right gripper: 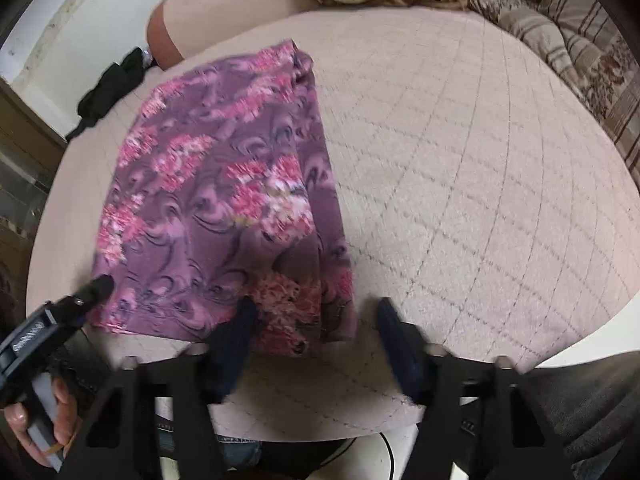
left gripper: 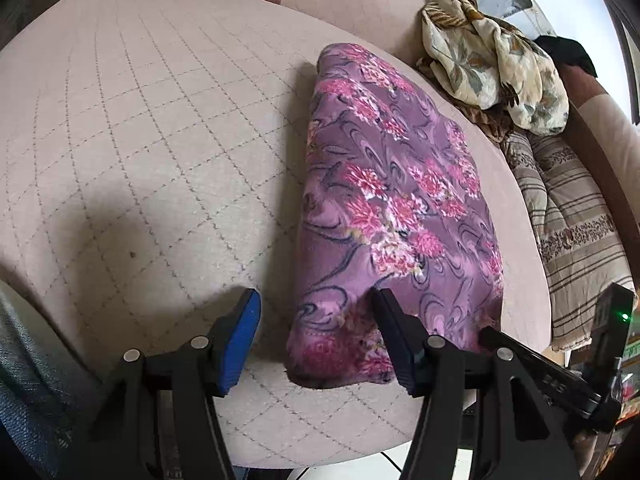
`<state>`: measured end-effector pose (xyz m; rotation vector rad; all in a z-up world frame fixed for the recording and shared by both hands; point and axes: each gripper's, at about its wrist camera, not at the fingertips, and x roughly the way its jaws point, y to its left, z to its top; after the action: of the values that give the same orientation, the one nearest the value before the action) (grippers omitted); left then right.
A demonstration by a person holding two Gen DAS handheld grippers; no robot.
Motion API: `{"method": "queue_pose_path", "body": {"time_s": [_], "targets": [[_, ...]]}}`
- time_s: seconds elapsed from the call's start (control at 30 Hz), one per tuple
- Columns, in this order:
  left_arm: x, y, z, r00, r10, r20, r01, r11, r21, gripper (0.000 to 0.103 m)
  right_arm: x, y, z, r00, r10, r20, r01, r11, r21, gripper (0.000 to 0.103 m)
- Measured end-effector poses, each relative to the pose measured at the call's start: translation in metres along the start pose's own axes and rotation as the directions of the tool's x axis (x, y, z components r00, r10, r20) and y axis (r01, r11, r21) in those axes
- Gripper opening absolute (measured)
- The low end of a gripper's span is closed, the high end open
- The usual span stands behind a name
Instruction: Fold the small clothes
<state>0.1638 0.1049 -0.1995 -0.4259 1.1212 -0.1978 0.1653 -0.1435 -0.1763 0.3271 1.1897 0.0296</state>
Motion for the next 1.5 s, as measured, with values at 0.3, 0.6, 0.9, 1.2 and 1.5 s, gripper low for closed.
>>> {"method": "queue_pose_path", "body": {"time_s": [0.3, 0.6, 0.9, 1.2, 1.5], "targets": [[0.001, 0.0, 0.0, 0.997, -0.074, -0.031, 0.074, 0.997, -0.007, 0.015, 0.001, 0.003, 0.002, 1.0, -0.014, -0.002, 0.014, 1.0, -0.006, 0.016], [-0.001, -0.02, -0.008, 0.997, 0.075, 0.024, -0.077, 0.987, 0.141, 0.012, 0.001, 0.004, -0.007, 1.0, -0.015, -0.013, 0.015, 1.0, -0.005, 0.015], [-0.056, -0.04, -0.03, 0.976, 0.108, 0.19, -0.142, 0.974, 0.176, 0.062, -0.041, -0.002, -0.021, 0.998, 0.03, 0.063, -0.033, 0.998, 0.052, 0.076], [-0.115, -0.078, -0.061, 0.958, 0.088, 0.271, -0.171, 0.939, 0.297, 0.073, -0.116, 0.001, -0.059, 0.979, -0.024, 0.201, 0.01, 0.997, 0.075, 0.08], [-0.162, -0.097, -0.064, 0.944, 0.094, 0.318, -0.2, 0.925, 0.322, 0.075, -0.186, 0.02, -0.071, 0.942, -0.089, 0.324, 0.072, 0.995, 0.066, 0.083]]}}
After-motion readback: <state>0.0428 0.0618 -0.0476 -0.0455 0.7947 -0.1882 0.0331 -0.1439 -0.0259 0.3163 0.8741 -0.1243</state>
